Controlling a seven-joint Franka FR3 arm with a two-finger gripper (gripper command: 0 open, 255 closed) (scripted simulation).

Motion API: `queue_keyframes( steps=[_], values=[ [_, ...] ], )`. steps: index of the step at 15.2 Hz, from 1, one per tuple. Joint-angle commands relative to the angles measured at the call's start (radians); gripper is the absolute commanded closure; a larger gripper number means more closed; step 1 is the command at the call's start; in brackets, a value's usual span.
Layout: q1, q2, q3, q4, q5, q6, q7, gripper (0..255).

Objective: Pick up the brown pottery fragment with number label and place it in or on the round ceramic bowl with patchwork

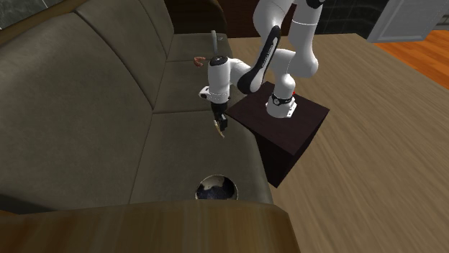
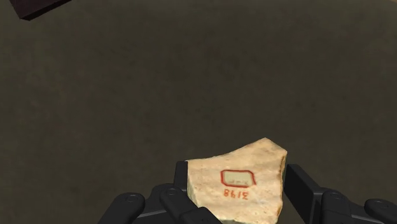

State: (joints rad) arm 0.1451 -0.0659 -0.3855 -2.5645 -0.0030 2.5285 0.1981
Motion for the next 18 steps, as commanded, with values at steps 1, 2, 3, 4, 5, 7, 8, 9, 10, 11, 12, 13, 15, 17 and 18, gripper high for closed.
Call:
queue_keyframes(
  steps=[1, 2, 3, 4, 5, 7, 8, 9, 10, 11, 12, 13, 15, 17, 18],
  values=[
    [-0.004, -0.026, 0.000, 0.006, -0.016, -0.031, 0.010, 255],
    [-0.005, -0.038, 0.001, 0.009, -0.024, -0.046, 0.015, 255],
    [-0.006, -0.051, 0.002, 0.013, -0.030, -0.061, 0.020, 255],
    [-0.008, -0.063, 0.003, 0.017, -0.037, -0.077, 0.025, 255],
    [-0.009, -0.075, 0.005, 0.022, -0.042, -0.092, 0.030, 255],
    [-0.011, -0.097, 0.008, 0.031, -0.052, -0.123, 0.038, 255],
    [-0.013, -0.108, 0.010, 0.036, -0.057, -0.138, 0.042, 255],
    [0.001, -0.087, 0.022, 0.057, -0.044, -0.140, 0.057, 255],
    [0.015, -0.065, 0.033, 0.080, -0.031, -0.142, 0.072, 255],
    [0.027, -0.043, 0.044, 0.104, -0.019, -0.145, 0.087, 255],
    [0.040, -0.020, 0.055, 0.129, -0.008, -0.148, 0.101, 255],
    [0.051, 0.003, 0.066, 0.155, 0.003, -0.152, 0.115, 255],
    [0.072, 0.049, 0.086, 0.211, 0.022, -0.163, 0.142, 255],
    [0.092, 0.097, 0.106, 0.270, 0.040, -0.176, 0.169, 255],
    [0.100, 0.122, 0.115, 0.301, 0.048, -0.183, 0.182, 255]
  ],
)
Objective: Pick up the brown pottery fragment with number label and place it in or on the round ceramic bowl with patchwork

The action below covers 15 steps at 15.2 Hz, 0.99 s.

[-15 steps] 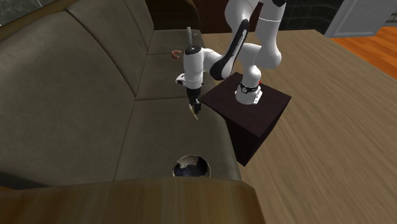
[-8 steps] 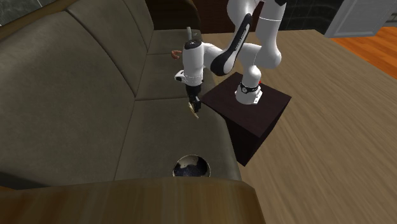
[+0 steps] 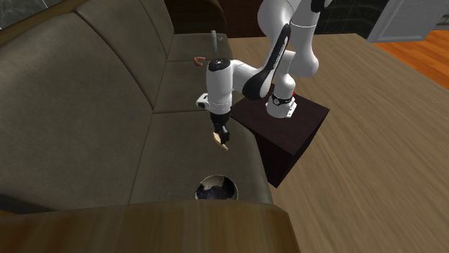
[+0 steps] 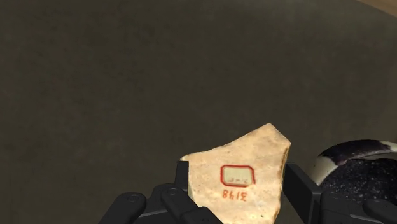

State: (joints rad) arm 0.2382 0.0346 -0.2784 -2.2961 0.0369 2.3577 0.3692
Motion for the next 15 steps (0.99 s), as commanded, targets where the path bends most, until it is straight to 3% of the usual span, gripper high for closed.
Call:
queue_keyframes(
  steps=[1, 15],
  values=[
    [0.016, 0.046, 0.016, 0.065, 0.015, -0.020, 0.024, 255],
    [0.097, 0.418, 0.101, 0.611, 0.069, -0.197, 0.185, 255]
  ],
)
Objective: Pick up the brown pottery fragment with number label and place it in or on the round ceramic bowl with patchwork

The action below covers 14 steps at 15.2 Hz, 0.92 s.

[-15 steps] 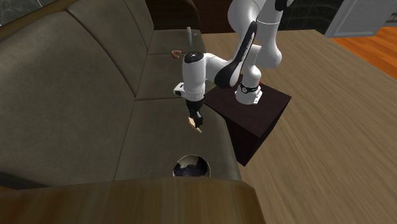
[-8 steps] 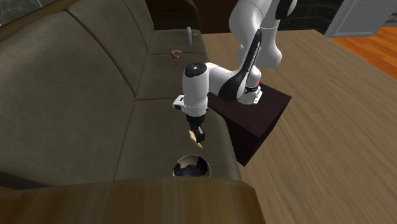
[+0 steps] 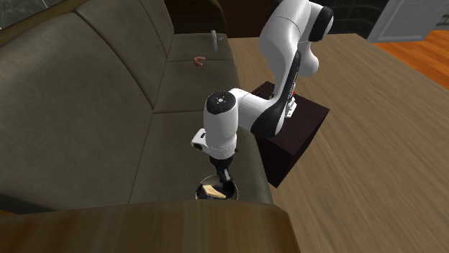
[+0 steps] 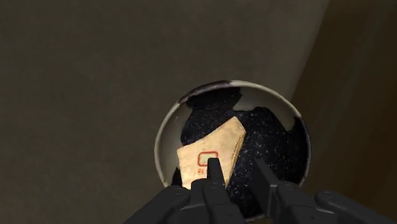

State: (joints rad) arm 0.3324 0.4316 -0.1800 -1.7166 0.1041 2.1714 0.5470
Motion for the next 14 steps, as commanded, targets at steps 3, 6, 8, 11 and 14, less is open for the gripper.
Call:
queue_keyframes(
  steps=[3, 6, 8, 11, 14],
  values=[
    [0.001, 0.039, 0.005, 0.017, 0.006, 0.021, 0.004, 255],
    [0.001, 0.038, 0.005, 0.015, 0.006, 0.022, 0.004, 0],
    [0.061, 0.038, -0.043, -0.093, -0.001, 0.221, 0.234, 0],
    [0.188, 0.101, -0.157, -0.179, -0.036, 0.471, 0.623, 0],
    [0.306, 0.187, -0.275, -0.189, -0.043, 0.591, 0.896, 0]
  ],
)
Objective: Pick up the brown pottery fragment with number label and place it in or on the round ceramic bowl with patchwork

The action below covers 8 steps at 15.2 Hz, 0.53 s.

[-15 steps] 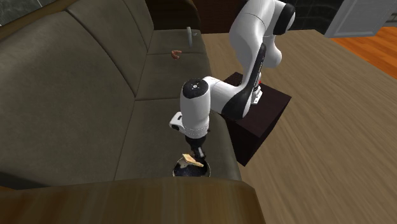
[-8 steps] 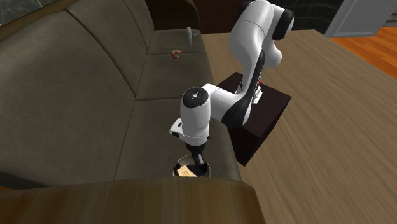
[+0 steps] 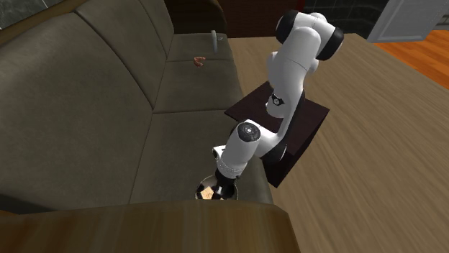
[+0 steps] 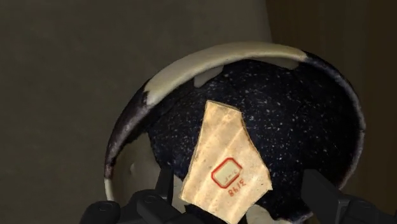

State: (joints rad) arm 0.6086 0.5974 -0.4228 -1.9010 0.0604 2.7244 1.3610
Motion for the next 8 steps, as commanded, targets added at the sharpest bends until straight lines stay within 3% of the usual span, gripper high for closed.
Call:
queue_keyframes(
  steps=[1, 8],
  values=[
    [0.024, 0.035, -0.028, 0.003, 0.008, 0.044, 0.077, 0],
    [-0.023, 0.122, 0.008, 0.060, 0.034, 0.078, 0.060, 0]
  ],
)
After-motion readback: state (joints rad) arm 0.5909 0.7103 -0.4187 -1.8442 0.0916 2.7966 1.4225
